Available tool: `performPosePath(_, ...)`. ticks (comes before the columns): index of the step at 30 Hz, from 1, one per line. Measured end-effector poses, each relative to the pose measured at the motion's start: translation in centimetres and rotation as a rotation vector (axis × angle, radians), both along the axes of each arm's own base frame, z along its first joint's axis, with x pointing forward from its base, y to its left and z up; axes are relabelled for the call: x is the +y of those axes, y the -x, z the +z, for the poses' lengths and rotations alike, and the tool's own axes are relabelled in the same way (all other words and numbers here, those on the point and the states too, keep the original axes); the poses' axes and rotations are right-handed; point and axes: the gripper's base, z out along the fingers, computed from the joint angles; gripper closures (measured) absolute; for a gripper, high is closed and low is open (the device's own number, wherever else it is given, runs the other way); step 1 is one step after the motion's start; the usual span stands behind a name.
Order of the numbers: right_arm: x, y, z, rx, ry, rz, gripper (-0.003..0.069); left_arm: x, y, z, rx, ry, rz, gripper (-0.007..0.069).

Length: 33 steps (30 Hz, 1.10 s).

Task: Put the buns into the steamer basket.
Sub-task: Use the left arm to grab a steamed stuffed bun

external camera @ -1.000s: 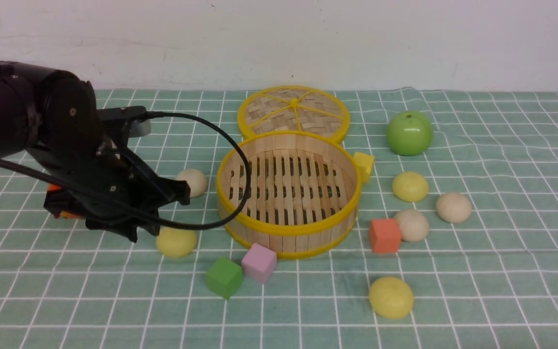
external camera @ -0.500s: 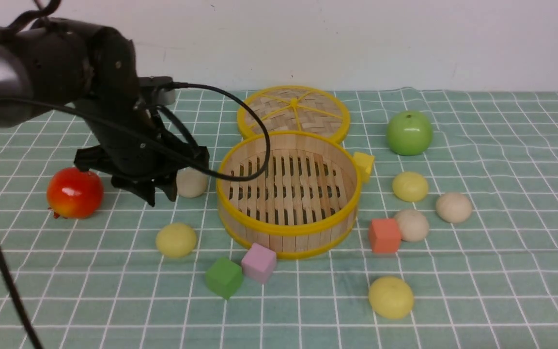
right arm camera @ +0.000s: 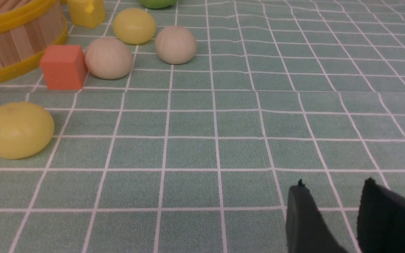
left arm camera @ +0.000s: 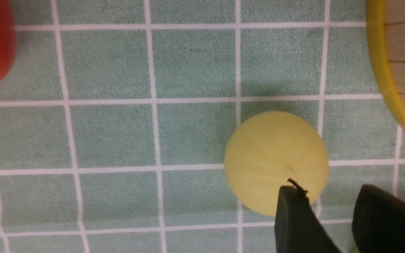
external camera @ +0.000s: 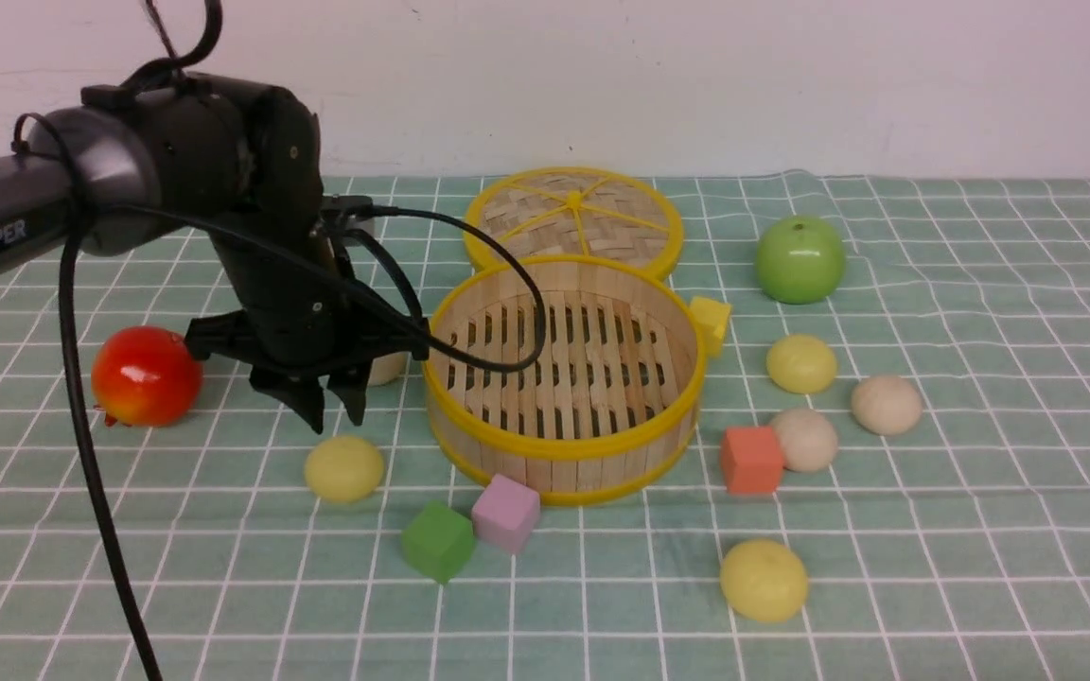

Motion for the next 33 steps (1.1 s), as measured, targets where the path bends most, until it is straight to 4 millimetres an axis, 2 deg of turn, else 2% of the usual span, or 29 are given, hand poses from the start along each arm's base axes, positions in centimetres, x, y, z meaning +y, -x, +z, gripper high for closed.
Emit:
performPosePath(4, 0.0, 0.0, 0.0, 0.000, 0.000, 0.000, 0.0420, 0.1, -0.1, -0.2, -0.004, -0.016, -0.006, 0.0386)
performPosePath(21, 0.0, 0.0, 0.0, 0.000, 0.000, 0.000, 0.0420, -0.4, -1.1, -3.7, 0.048, -0.008, 0.005, 0.0386)
performPosePath(26, 0.0, 0.0, 0.0, 0.000, 0.000, 0.000, 0.0420, -0.4, -1.2, -4.0, 0.054, -0.010, 0.005, 0.0386)
performPosePath(30, 0.0, 0.0, 0.0, 0.000, 0.000, 0.000, 0.0420, -0.4, -1.2, -4.2, 0.058, -0.011, 0.005, 0.0405)
performPosePath(33, 0.0, 0.0, 0.0, 0.000, 0.000, 0.000, 0.0420, -0.4, -1.3, -4.6, 0.066, -0.013, 0.007, 0.0452)
